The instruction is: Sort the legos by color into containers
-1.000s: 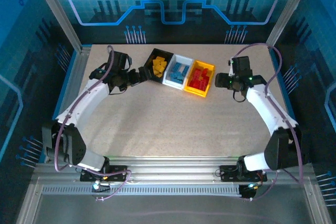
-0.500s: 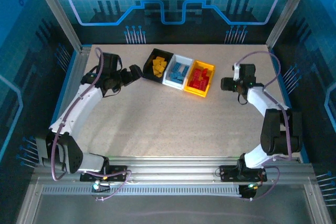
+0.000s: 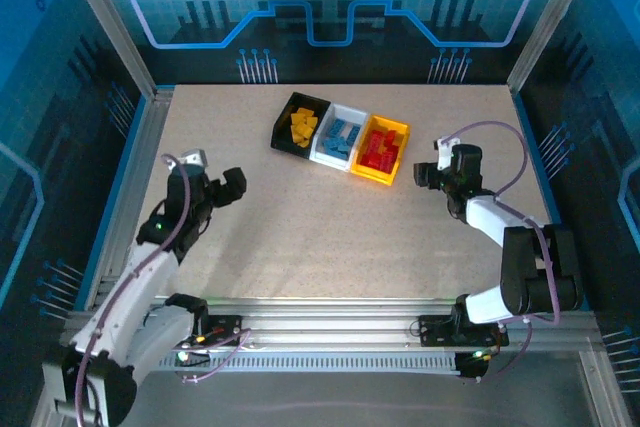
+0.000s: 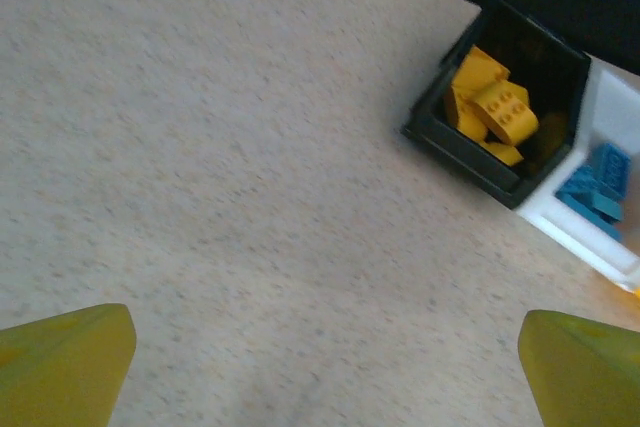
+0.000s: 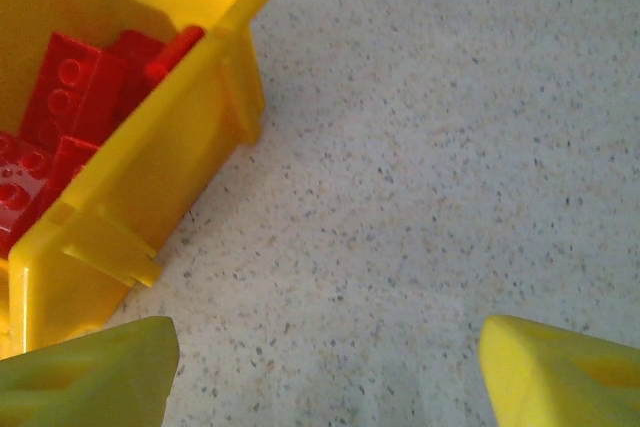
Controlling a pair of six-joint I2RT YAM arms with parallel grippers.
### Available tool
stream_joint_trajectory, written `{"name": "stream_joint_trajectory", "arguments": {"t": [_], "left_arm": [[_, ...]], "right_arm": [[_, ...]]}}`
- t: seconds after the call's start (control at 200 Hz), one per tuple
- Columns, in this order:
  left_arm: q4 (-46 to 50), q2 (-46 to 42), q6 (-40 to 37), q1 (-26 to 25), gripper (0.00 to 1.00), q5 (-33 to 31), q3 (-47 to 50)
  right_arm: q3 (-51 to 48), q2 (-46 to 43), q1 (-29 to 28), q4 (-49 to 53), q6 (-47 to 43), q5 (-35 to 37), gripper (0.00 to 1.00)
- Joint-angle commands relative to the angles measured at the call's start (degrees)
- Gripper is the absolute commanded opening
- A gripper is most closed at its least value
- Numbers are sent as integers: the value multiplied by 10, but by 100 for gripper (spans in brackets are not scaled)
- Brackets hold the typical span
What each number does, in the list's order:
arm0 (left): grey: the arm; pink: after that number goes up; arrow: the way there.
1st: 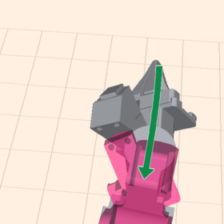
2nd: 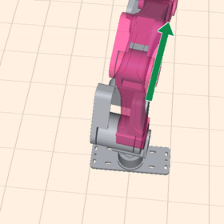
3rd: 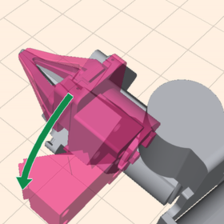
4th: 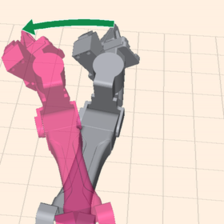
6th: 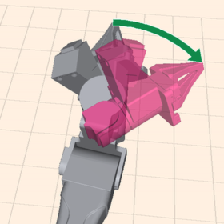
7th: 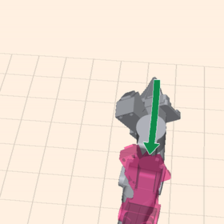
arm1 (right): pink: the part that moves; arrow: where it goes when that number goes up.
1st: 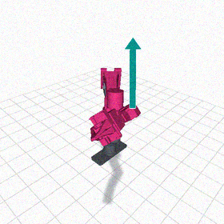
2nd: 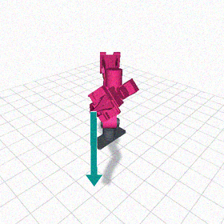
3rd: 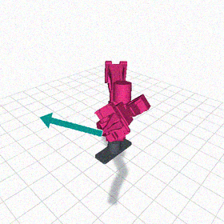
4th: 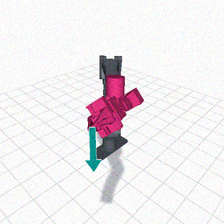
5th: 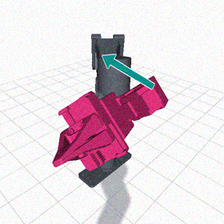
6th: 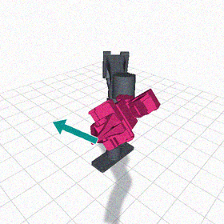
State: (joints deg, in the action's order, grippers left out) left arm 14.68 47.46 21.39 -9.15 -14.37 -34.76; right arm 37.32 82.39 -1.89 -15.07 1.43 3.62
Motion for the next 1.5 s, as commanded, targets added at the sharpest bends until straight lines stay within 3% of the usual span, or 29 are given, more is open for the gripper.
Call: {"name": "stream_joint_trajectory", "arguments": {"t": [0.0,0.115,0.26,0.695,1.326,1.496], "left_arm": [[-96,-40,-66,5,99,-95,59],[-151,-65,-95,7,99,-119,101],[-262,-35,-139,11,99,-145,150],[-505,192,-184,28,99,-138,172],[-665,385,-213,46,99,-56,135],[-673,393,-210,52,99,-39,136]], "right_arm": [[-21,-3,-15,-73,-16,-1,80],[-32,4,-25,-97,-29,1,80],[-48,8,-38,-117,-38,11,81],[-59,32,-35,-163,-34,23,82],[-59,33,-19,-163,-29,-14,90],[-58,33,-19,-159,-28,-15,92]]}}
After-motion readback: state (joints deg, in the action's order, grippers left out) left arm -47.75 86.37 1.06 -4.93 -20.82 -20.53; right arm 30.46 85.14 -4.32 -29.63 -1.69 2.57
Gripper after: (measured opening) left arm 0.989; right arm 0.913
